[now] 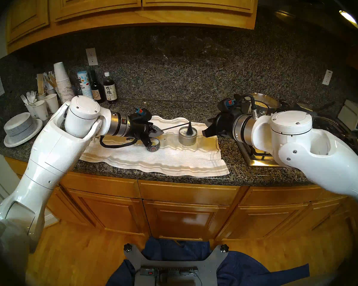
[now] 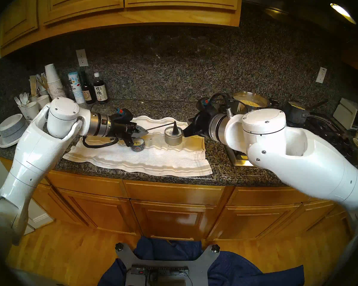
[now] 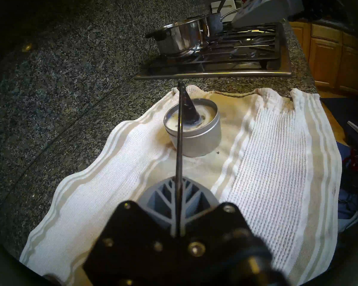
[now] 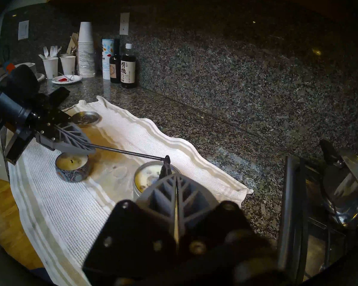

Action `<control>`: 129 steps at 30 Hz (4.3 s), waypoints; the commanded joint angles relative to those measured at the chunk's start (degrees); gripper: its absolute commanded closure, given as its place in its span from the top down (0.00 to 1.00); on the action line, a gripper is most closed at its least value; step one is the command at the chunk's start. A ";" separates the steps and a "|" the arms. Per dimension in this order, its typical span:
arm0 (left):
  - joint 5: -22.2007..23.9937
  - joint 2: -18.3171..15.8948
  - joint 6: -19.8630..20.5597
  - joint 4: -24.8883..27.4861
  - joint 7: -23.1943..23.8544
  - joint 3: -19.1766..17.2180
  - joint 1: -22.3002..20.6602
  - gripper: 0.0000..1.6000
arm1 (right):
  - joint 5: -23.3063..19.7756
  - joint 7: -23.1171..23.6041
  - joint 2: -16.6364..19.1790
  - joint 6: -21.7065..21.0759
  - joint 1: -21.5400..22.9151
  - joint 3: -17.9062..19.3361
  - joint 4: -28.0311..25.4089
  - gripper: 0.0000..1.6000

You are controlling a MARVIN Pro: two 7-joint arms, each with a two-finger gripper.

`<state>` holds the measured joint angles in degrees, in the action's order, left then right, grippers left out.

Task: Put out candle flame

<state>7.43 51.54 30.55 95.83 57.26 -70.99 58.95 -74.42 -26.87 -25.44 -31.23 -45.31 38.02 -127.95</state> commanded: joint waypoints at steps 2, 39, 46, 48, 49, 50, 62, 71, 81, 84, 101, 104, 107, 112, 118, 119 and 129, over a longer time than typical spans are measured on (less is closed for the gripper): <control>0.85 1.08 -0.23 1.87 -1.55 -2.55 -2.13 0.00 | 0.62 0.11 0.05 0.45 1.61 1.44 0.04 0.00; 6.34 -9.41 4.14 10.56 -3.36 -26.28 15.01 0.00 | 1.53 1.09 -2.21 -0.56 2.78 1.00 1.48 0.00; 6.89 -8.98 4.55 12.38 -3.39 -32.30 21.04 0.00 | 2.06 1.88 -3.14 -1.25 3.65 0.77 2.25 0.00; 6.94 -8.69 4.82 12.76 -3.70 -34.20 22.76 0.00 | 2.20 2.07 -3.37 -1.50 3.87 0.76 2.45 0.00; 6.92 -8.65 4.77 12.68 -3.80 -34.91 23.37 0.00 | 2.22 2.13 -3.46 -1.58 3.94 0.77 2.52 0.00; 6.90 -8.31 4.42 12.67 -3.97 -36.51 24.92 0.00 | 2.30 2.29 -3.66 -1.83 4.09 0.79 2.68 0.00; 5.50 -7.75 2.69 10.49 -5.79 -39.80 27.74 0.00 | 2.62 2.50 -4.34 -2.92 4.34 0.81 3.00 0.00; 4.31 -7.33 1.03 6.56 -7.27 -39.60 27.77 0.00 | 2.54 1.99 -4.11 -3.43 4.39 0.90 2.43 0.00; 4.04 -7.05 0.50 6.33 -7.03 -39.48 28.45 0.00 | 2.41 1.62 -4.17 -3.68 4.51 0.97 2.19 0.00; 3.57 -6.95 0.50 6.75 -7.63 -39.25 28.94 0.00 | 2.35 1.51 -4.19 -3.69 4.51 0.98 2.11 0.00; 2.79 -6.27 -0.05 6.15 -10.02 -38.29 29.75 0.00 | 1.30 0.63 -2.04 -3.05 3.88 1.49 0.45 0.00; 2.65 -6.12 -0.27 5.70 -10.38 -37.69 29.55 0.00 | 1.05 0.46 -1.58 -2.94 3.86 1.60 0.08 0.00; 2.57 -6.17 -0.30 5.35 -10.57 -37.27 29.37 0.00 | 0.94 0.40 -1.15 -2.77 3.71 1.58 -0.14 0.00; 2.45 -6.35 -0.36 4.81 -10.81 -36.74 29.25 0.00 | 0.80 0.27 -0.80 -2.64 3.70 1.53 -0.34 0.00; 2.37 -6.42 -0.60 4.32 -11.13 -36.32 29.22 0.00 | 0.84 0.45 -0.90 -2.62 3.95 1.39 -0.28 0.00; 2.37 -6.42 -0.60 4.32 -11.13 -36.32 29.22 0.00 | 0.84 0.45 -0.90 -2.62 3.95 1.39 -0.28 0.00; 2.43 -6.77 -0.71 4.33 -11.35 -36.39 29.23 0.19 | 1.20 0.67 -2.12 -2.90 4.45 0.99 0.36 0.00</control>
<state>9.59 45.49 30.41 99.13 45.98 -106.33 90.08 -73.72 -26.45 -26.72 -34.63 -42.62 37.70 -127.74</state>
